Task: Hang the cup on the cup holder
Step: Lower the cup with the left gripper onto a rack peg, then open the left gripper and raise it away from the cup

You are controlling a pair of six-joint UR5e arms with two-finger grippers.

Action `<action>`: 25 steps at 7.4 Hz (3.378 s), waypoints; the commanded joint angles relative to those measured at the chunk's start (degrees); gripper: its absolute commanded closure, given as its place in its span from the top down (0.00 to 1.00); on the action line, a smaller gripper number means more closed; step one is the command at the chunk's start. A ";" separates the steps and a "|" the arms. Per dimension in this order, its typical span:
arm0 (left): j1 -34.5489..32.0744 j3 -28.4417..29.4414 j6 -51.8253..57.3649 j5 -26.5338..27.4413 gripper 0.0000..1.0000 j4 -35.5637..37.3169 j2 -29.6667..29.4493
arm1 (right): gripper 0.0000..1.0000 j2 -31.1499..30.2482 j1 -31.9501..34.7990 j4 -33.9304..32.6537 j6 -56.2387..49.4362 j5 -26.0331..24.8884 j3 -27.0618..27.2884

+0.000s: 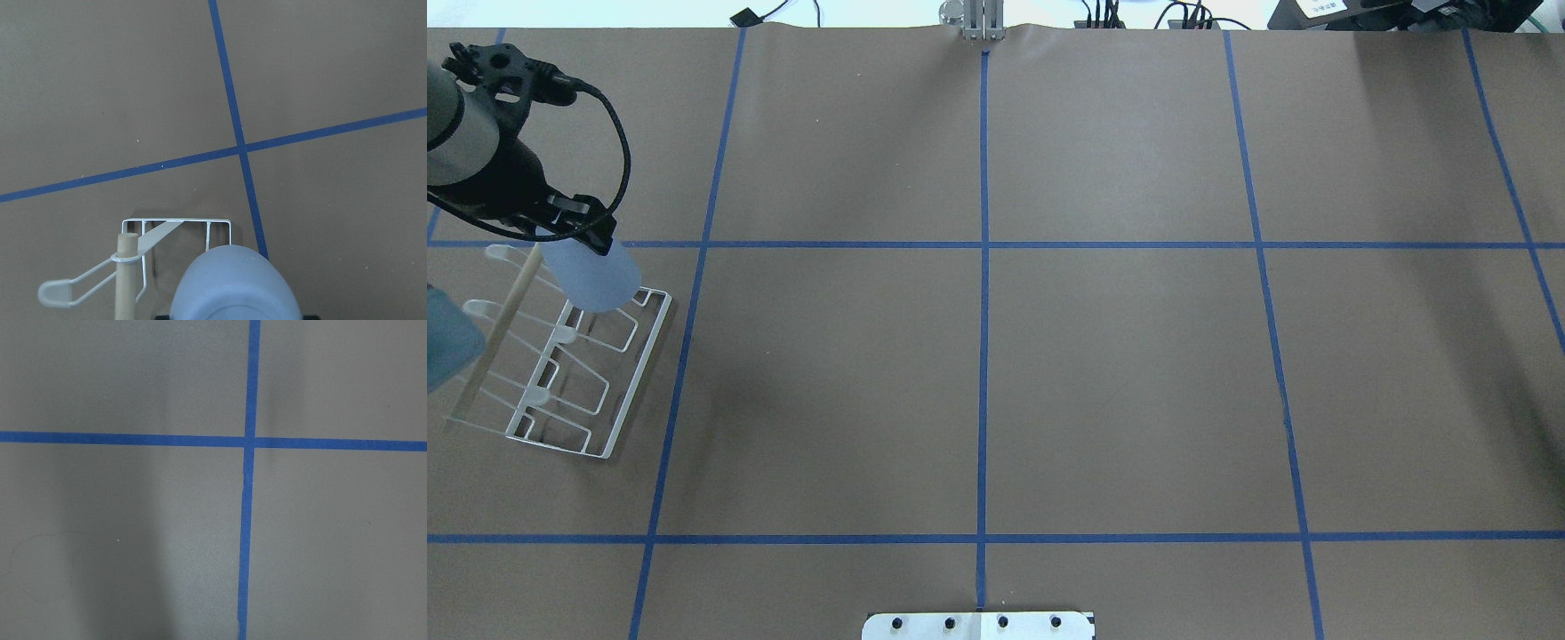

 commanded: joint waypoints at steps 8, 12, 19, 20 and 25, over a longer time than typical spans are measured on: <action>0.29 1.32 1.36 0.88 0.98 -2.40 2.03 | 1.00 -0.18 0.00 0.09 -0.17 -0.44 0.12; 0.20 0.53 1.36 0.09 0.98 -2.32 1.24 | 1.00 0.16 0.00 0.17 -0.17 -0.35 -0.05; -22.18 16.03 24.02 -2.35 0.98 -2.84 3.01 | 1.00 -0.19 3.59 8.27 0.26 -2.55 -0.59; -26.30 21.74 30.82 -5.85 0.98 -3.89 2.39 | 1.00 0.16 3.86 6.87 0.35 -2.37 -0.50; -33.72 32.15 41.53 -7.56 0.98 -8.90 4.75 | 1.00 5.35 5.27 -4.22 0.27 -0.97 0.65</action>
